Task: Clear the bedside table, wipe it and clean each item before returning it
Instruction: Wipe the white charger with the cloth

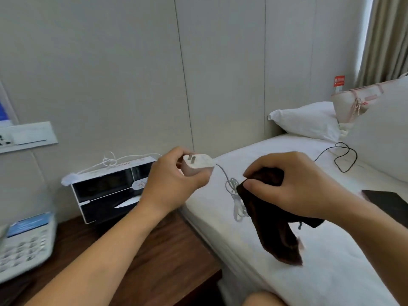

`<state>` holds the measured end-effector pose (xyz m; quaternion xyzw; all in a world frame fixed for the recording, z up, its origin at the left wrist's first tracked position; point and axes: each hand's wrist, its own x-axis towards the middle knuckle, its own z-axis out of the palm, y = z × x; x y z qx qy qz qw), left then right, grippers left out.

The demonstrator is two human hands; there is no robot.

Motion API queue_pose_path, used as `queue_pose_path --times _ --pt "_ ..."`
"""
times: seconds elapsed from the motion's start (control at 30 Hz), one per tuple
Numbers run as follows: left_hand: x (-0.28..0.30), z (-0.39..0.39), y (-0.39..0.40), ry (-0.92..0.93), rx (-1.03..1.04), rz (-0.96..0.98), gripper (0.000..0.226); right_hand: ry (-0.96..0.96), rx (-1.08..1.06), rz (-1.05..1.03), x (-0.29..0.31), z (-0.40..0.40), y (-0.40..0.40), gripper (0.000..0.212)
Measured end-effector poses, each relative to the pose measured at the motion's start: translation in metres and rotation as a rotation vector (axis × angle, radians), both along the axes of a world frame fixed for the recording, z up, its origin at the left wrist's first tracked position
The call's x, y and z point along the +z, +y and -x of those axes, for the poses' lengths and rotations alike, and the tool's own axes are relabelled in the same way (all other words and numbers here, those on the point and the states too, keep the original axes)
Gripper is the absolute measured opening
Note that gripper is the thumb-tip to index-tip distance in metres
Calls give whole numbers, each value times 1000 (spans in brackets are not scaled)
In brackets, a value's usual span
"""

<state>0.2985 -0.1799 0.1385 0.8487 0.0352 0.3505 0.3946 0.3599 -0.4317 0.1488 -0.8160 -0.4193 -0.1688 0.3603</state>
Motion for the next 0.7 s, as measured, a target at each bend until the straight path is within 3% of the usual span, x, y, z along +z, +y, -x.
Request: queue_pose_path --times 0.2,0.37,0.47,0.7 --pt "7 92 72 -19 196 22 40 -33 237 -37 18 33 100 4" --pt "-39 170 114 27 277 100 35 36 430 -58 7 65 179 5" --pt "-74 198 133 13 307 199 36 89 470 -75 -15 82 222 3" --pt "-123 224 155 77 284 220 38 107 486 -80 -76 98 283 5"
